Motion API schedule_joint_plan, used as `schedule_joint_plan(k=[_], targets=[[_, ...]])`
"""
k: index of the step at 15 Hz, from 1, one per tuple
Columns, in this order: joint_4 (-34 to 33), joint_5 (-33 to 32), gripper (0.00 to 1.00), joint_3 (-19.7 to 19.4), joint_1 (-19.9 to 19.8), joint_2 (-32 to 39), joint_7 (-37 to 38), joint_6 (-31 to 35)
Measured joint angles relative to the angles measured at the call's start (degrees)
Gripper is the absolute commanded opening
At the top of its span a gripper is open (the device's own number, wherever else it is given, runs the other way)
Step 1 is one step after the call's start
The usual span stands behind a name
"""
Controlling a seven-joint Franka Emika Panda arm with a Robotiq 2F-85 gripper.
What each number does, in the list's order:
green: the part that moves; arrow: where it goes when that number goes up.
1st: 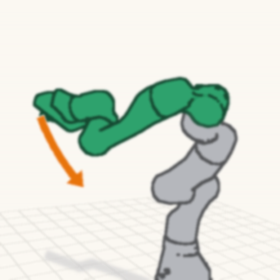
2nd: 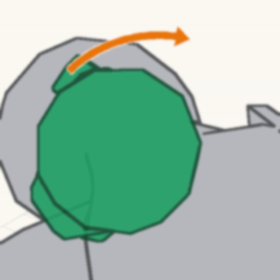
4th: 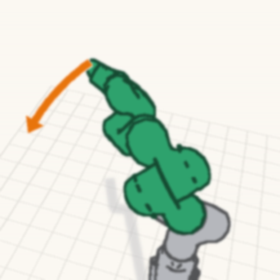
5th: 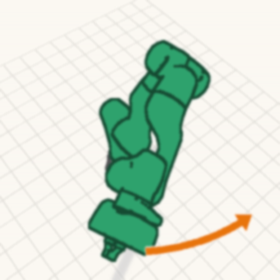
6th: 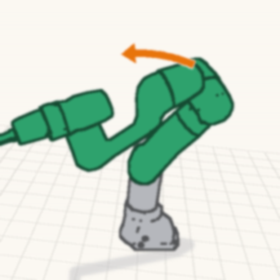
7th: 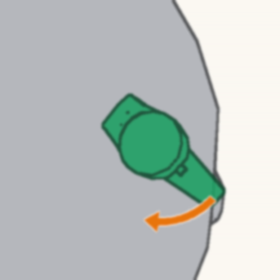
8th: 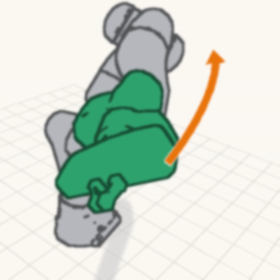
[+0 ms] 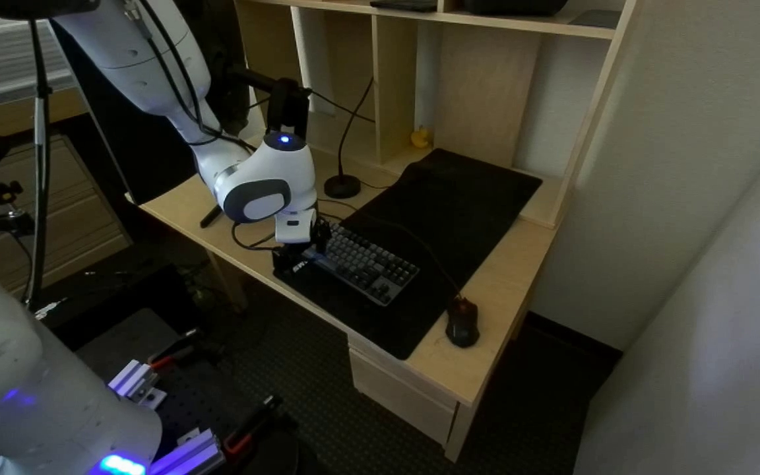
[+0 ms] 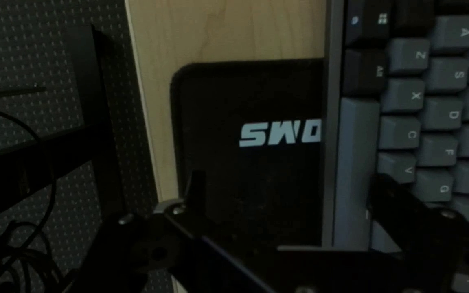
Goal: Press on the keyboard then slightly move the mouse to the right
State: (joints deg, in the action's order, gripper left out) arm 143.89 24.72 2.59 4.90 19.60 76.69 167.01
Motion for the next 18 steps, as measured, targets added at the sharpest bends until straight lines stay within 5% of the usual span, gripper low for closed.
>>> schedule_joint_plan(k=[4, 8, 11, 18], targets=[[0.91, -0.90, 1.00, -1.34, 0.82, -1.32, 1.24, -1.58], [9.63, -13.67, 1.00, -8.63, 4.27, -10.59, 10.55, -9.89], [14.84, -21.68, 1.00, -10.30, 2.91, -20.44, 18.46, -15.63], [14.84, -17.05, 1.00, -10.64, -4.58, -35.16, 16.95, -24.11]])
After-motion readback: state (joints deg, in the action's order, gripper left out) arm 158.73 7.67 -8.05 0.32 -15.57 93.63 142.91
